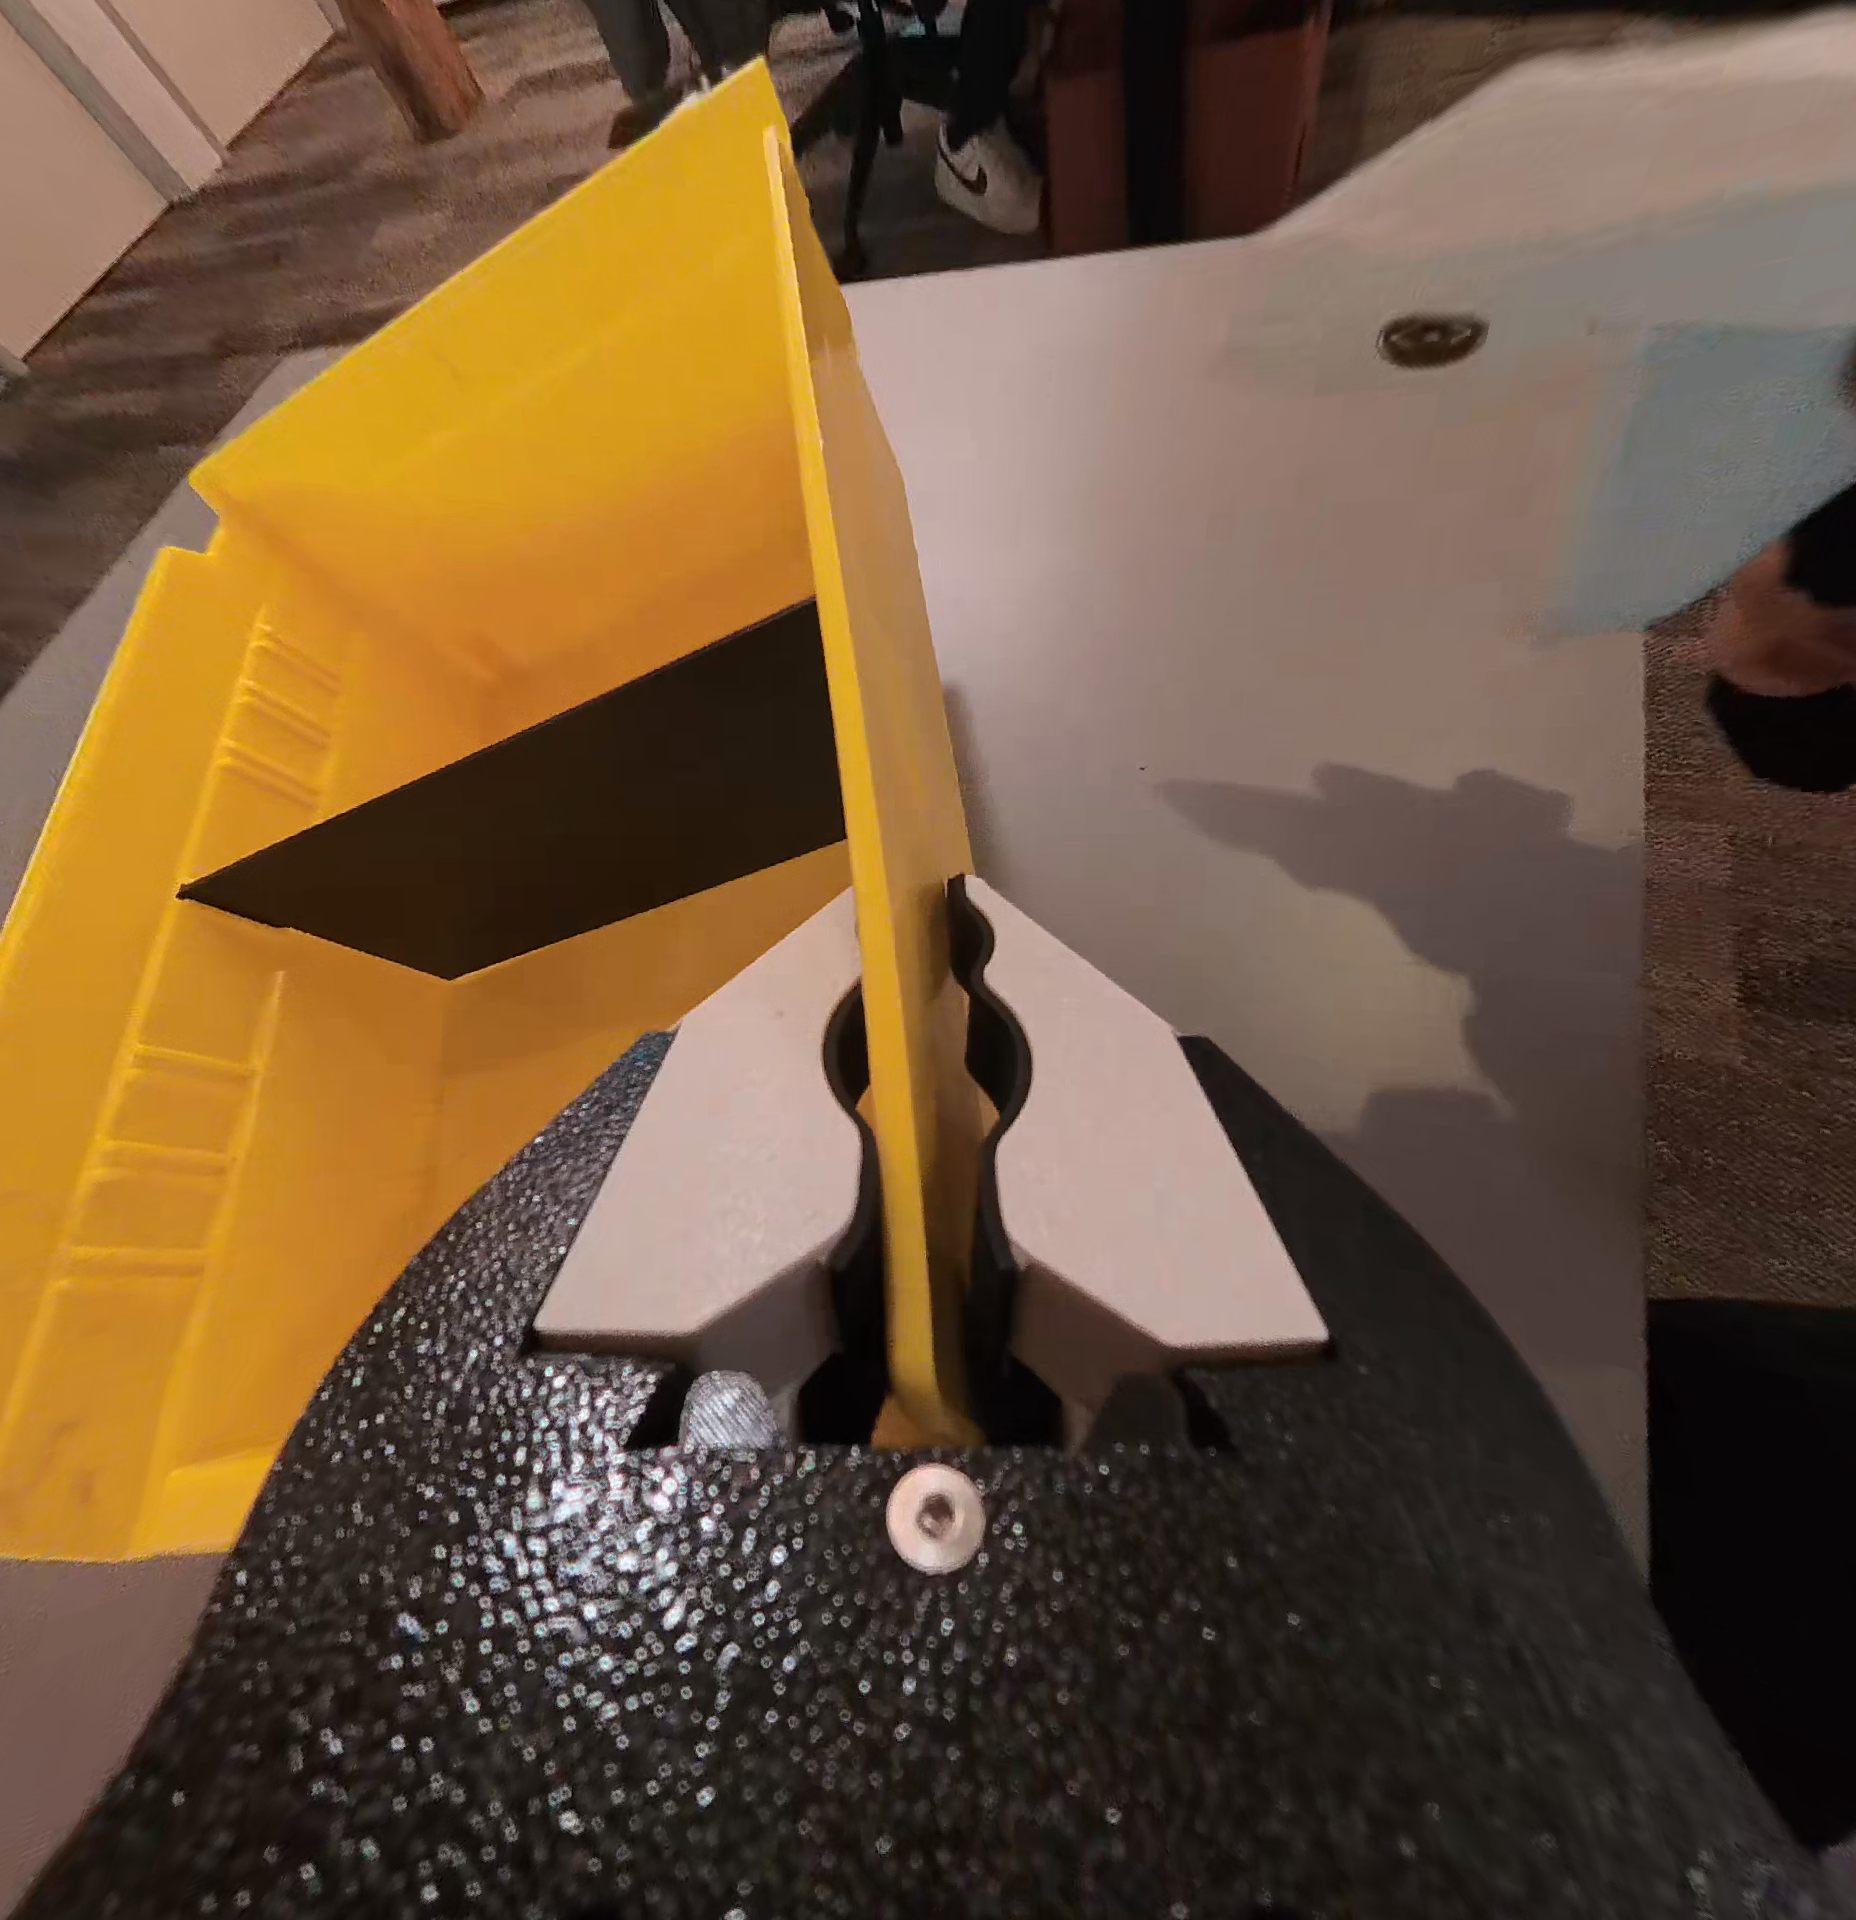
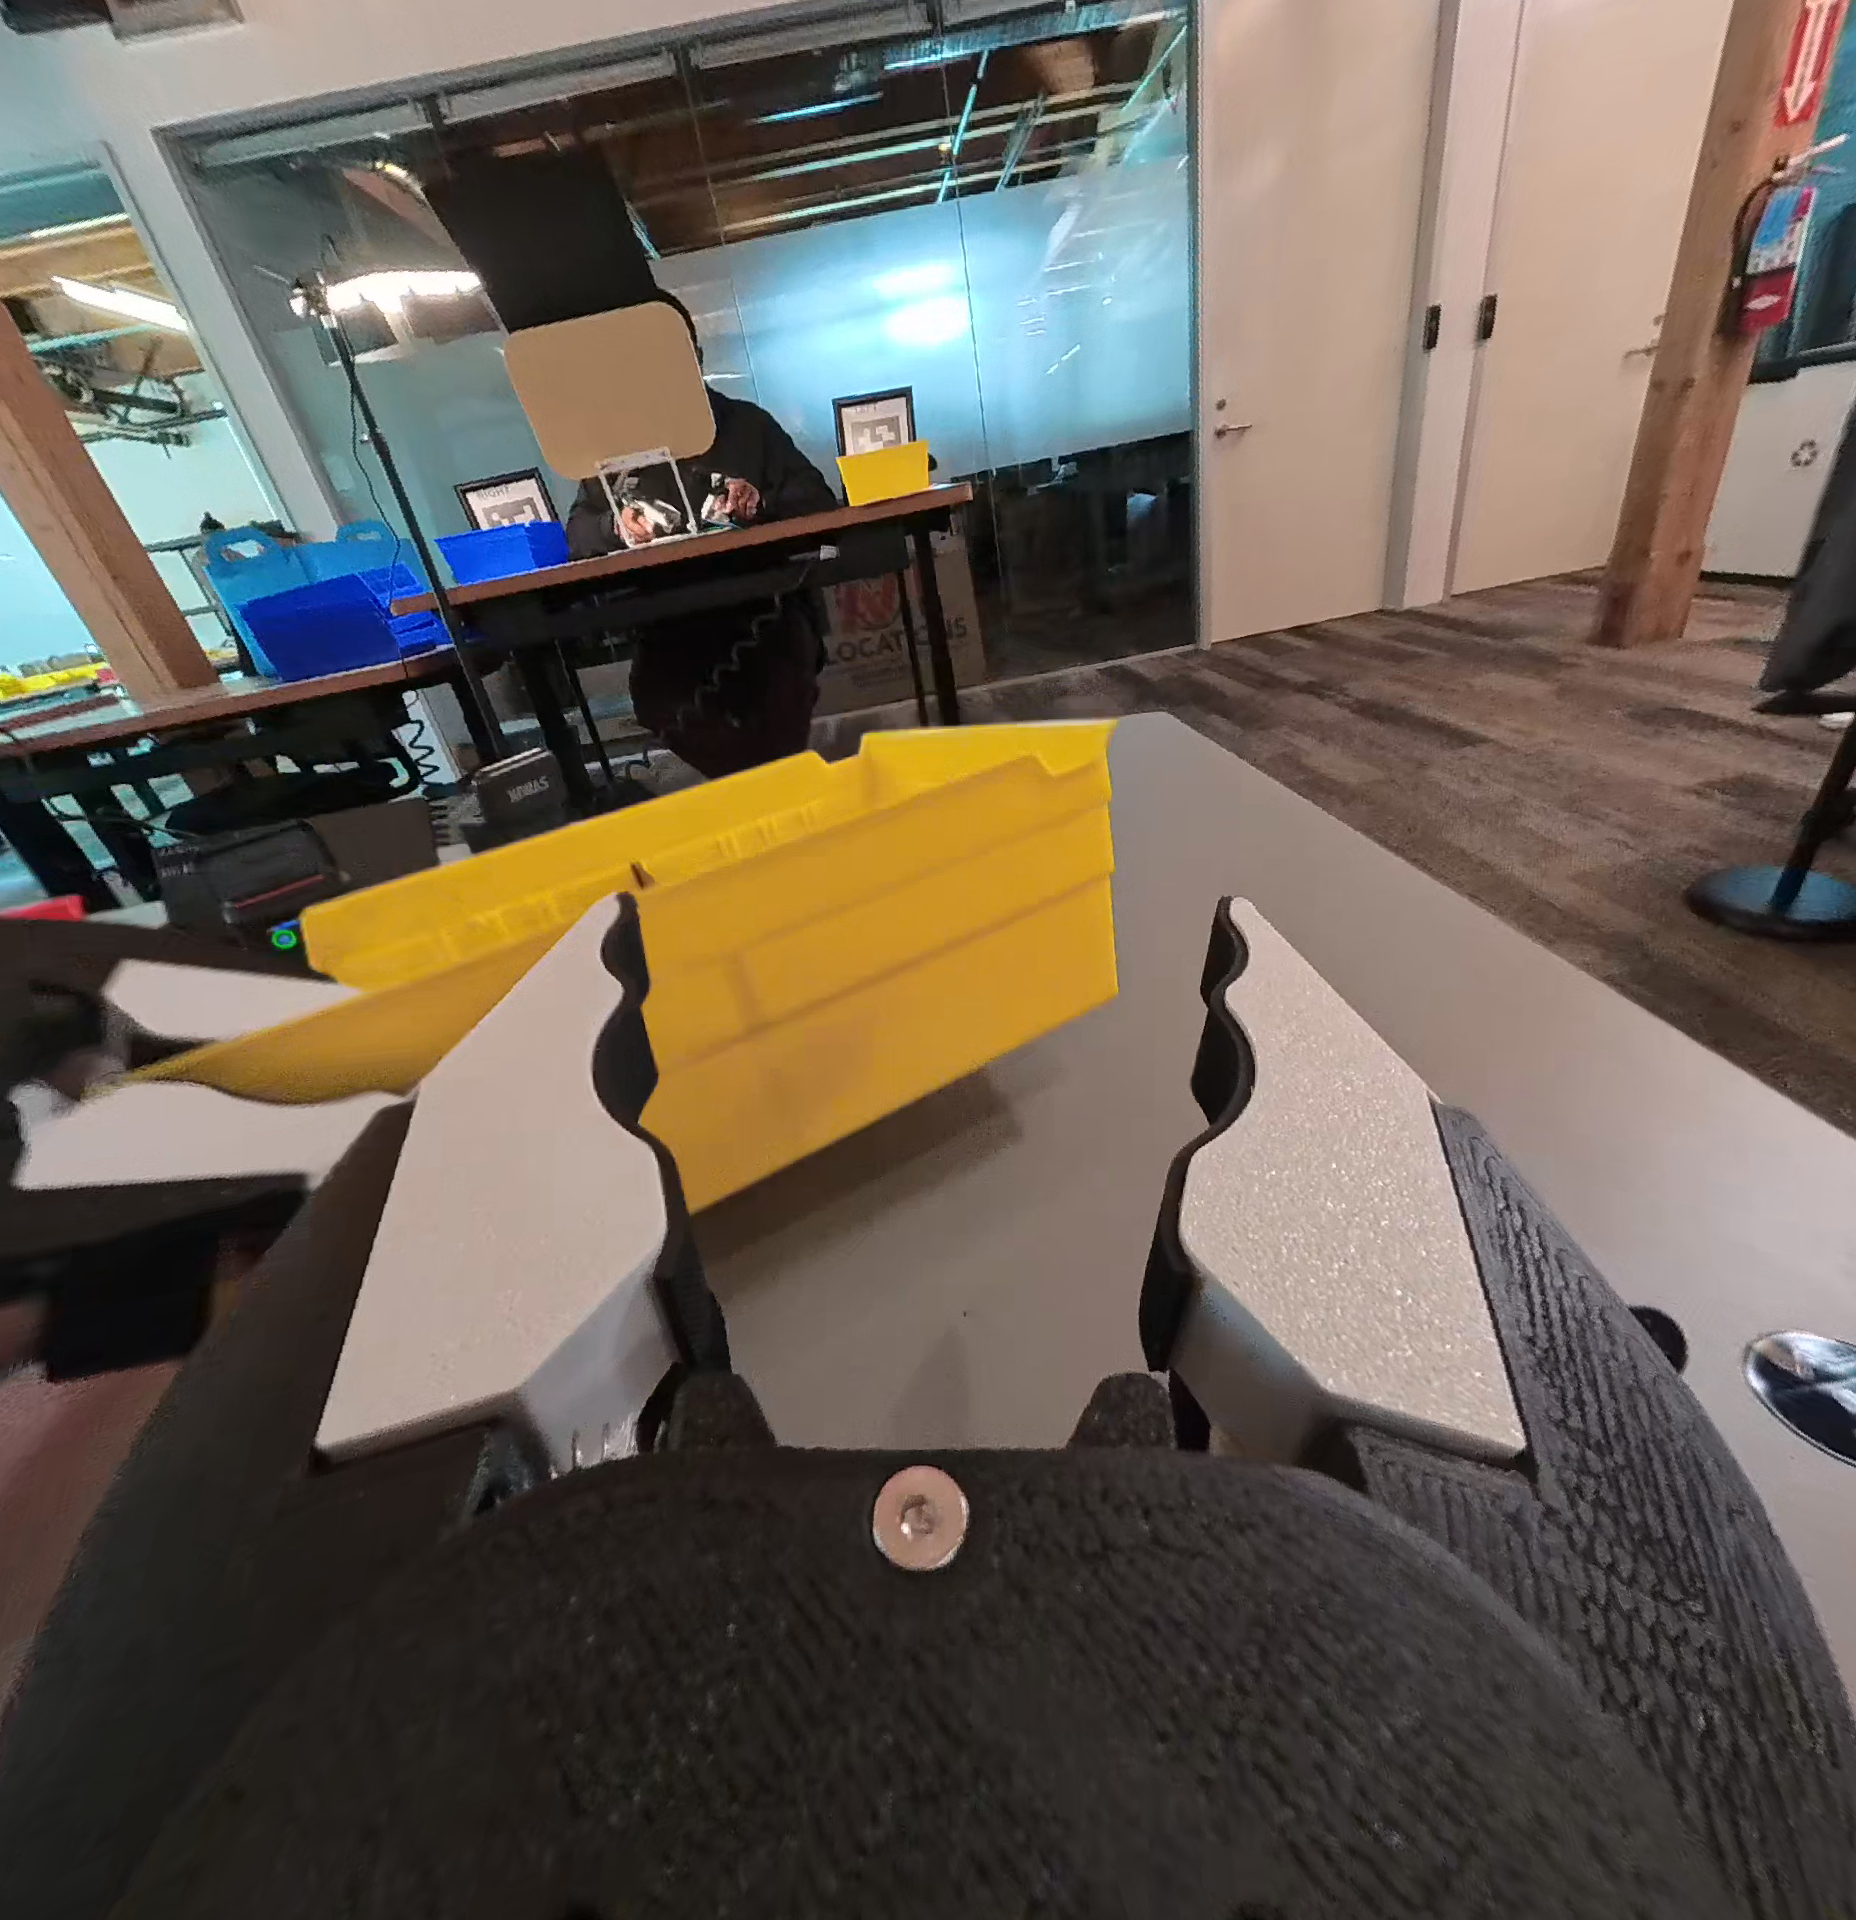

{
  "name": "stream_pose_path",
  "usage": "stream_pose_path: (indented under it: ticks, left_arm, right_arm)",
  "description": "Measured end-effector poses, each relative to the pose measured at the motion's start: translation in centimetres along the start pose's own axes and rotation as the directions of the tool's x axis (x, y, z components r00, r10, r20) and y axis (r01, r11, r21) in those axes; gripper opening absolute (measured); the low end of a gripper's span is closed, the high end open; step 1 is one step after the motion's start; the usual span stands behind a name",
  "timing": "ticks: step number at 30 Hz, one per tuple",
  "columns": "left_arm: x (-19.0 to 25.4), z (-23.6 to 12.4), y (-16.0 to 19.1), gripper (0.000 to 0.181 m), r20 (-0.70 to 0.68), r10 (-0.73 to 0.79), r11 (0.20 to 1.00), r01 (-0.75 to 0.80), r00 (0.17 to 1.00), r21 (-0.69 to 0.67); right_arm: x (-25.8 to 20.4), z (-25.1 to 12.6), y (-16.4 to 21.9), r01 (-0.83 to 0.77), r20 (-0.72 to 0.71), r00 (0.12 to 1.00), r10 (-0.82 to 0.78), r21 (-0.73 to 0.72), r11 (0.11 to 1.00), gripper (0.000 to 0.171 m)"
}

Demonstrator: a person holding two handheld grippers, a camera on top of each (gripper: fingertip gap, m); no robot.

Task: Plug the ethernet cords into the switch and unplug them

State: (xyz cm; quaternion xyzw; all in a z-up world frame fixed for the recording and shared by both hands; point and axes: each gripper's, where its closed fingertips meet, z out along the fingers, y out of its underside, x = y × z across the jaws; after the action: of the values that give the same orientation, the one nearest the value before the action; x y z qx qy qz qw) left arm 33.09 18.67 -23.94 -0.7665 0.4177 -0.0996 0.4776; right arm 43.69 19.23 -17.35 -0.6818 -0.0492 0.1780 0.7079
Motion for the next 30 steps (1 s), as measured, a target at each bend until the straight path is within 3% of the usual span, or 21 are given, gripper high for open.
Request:
stream_pose_path:
  ticks: [1,7,10,13,15,18,22,24,27,30]
  left_arm:
    - [0.2,0.5,0.3,0.006,0.004,0.001,1.0,-0.001,1.0,-0.011]
    - [0.5,2.7,2.9,0.006,0.075,0.072,0.995,-0.066,0.995,-0.074]
    - [0.4,2.2,2.6,0.051,0.068,0.033,0.999,-0.03,0.997,-0.042]
    - [-0.4,-0.8,1.5,0.1,0.081,-0.068,0.998,0.067,0.994,0.01]
    - [-1.0,-4.7,0.6,0.113,0.097,-0.114,0.989,0.104,0.989,0.101]
    - [-2.1,-12.5,0.7,0.111,0.157,-0.143,0.966,0.104,0.977,0.235]
    - [-5.8,-24.1,4.8,0.102,0.396,-0.166,0.953,0.043,0.903,0.3]
    - [-8.6,-29.6,8.1,0.101,0.541,-0.221,0.952,0.059,0.812,0.301]
    - [-13.4,-37.1,14.7,0.102,0.747,-0.308,0.951,0.163,0.59,0.263]
    - [-16.4,-41.6,21.2,0.11,0.818,-0.409,0.899,0.333,0.405,0.285]
  right_arm:
    - [0.2,0.0,-0.1,-0.014,0.001,1.0,0.014,-0.002,1.0,0.106]
    - [0.3,0.0,0.2,-0.077,0.017,0.997,0.078,-0.018,0.997,0.107]
    - [-0.4,-0.1,0.1,-0.055,0.038,0.998,0.056,-0.024,0.998,0.106]
    - [-0.9,-0.2,0.2,-0.037,0.053,0.998,0.039,-0.032,0.999,0.106]
    - [-1.2,-0.2,0.3,-0.032,0.06,0.998,0.034,-0.04,0.999,0.107]
    - [-2.8,0.0,0.7,-0.026,0.1,0.994,0.031,-0.049,0.998,0.107]
    - [-6.6,0.1,1.9,0.072,0.168,0.984,-0.061,-0.064,0.995,0.109]
    - [-7.2,0.6,3.5,0.166,0.109,0.982,-0.153,-0.127,0.978,0.11]
    - [-7.8,1.8,5.2,0.302,0.014,0.952,-0.307,-0.22,0.927,0.118]
    - [-10.6,2.5,5.7,0.217,0.018,0.976,-0.218,-0.234,0.948,0.127]
